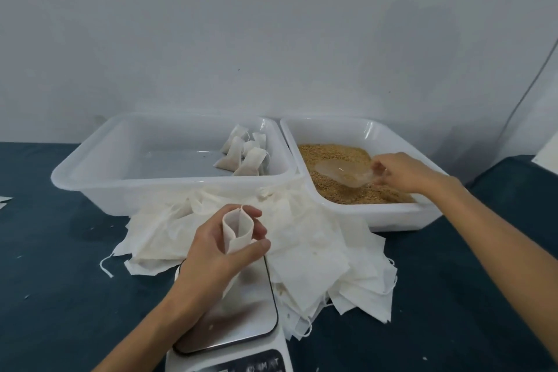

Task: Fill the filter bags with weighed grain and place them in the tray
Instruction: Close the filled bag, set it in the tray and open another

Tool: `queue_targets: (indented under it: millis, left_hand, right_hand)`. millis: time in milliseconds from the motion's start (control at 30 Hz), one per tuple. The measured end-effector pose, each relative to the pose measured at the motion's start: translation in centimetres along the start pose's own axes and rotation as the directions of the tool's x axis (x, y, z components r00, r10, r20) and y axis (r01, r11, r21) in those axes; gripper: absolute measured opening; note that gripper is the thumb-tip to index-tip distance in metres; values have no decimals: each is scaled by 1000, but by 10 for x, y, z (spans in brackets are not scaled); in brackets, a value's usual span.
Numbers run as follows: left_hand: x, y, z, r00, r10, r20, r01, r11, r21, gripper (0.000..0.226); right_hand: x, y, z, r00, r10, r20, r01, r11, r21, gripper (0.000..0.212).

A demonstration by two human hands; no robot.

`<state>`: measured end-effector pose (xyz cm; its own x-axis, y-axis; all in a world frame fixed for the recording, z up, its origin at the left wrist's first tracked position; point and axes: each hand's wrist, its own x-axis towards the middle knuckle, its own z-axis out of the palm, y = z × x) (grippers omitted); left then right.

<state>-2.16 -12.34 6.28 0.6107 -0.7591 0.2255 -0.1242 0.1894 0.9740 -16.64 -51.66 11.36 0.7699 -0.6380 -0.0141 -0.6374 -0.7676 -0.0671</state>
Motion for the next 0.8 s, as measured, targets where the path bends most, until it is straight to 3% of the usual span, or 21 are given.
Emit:
queue_targets:
  millis: [67, 233, 400, 633, 800]
  left_hand:
    - [0, -1, -1, 1000, 3, -3, -3, 1000, 13, 40]
    - [1, -4, 0, 1000, 9, 8, -9, 999, 42, 37]
    - [0, -3, 1, 1000, 14, -5, -14, 999, 46, 36]
    - [1, -4, 1, 999, 17, -30, -17, 1000, 21, 36]
    - [2, -4, -3, 999, 35, -33, -33, 998, 46, 33]
  right_hand:
    - [-5, 10, -12, 999, -4, -53, 3, 1000, -30, 22]
    - [-16, 33, -44, 983, -10, -183, -48, 949, -310, 34]
    - [-22, 30, -48, 987, -56, -154, -33, 855, -518, 36]
    - [-26, -6, -22, 968, -223, -115, 180, 936, -303, 38]
    - [-25, 12, -14, 987, -125, -103, 122, 992, -37, 26]
